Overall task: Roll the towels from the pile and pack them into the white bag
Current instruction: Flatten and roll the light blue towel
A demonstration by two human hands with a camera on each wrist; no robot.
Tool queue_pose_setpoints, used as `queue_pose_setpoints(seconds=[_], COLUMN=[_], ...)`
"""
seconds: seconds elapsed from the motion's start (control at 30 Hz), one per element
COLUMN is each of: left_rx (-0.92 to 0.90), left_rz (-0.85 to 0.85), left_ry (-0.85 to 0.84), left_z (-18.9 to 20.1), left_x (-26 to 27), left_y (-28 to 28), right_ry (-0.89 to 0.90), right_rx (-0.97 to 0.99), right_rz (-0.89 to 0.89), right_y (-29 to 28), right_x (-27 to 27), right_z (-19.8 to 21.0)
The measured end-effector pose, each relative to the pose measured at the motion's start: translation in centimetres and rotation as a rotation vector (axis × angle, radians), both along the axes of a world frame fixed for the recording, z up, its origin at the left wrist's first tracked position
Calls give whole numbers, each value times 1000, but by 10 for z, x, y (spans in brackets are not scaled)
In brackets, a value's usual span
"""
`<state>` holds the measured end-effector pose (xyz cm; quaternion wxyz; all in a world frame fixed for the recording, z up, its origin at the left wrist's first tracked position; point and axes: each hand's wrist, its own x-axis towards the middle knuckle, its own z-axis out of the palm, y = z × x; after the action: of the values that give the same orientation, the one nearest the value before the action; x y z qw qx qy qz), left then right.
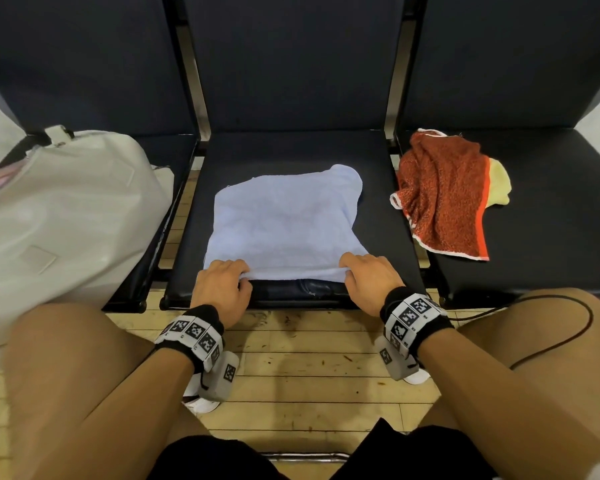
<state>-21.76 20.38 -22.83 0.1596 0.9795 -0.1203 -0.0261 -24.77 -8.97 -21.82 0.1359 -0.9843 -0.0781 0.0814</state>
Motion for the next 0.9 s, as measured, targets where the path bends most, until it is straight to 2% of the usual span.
queue_pose_setpoints(seconds=[0.1,0.27,0.43,0.53,0.63,0.9], left_rx=[45,85,62,-29,-16,-22], left_rz=[22,76,33,-36,-68,-48], left_ry=[-5,10,-107,-51,10,47], left_z=[2,1,0,2,0,-3], left_x=[2,4,2,-1,-6,-1], left_y=[1,0,-4,-10,-15,-10], right_ry=[57,30,-175,-111,-24,-22], right_rx=[95,153,36,46,53,-44], right_rz=[-24,-51,12,69,53,13], right_y=[0,0,2,7,11,9], right_x=[-1,0,3,3,-2,3], right_z=[4,-2,-10,-10,-9,-10])
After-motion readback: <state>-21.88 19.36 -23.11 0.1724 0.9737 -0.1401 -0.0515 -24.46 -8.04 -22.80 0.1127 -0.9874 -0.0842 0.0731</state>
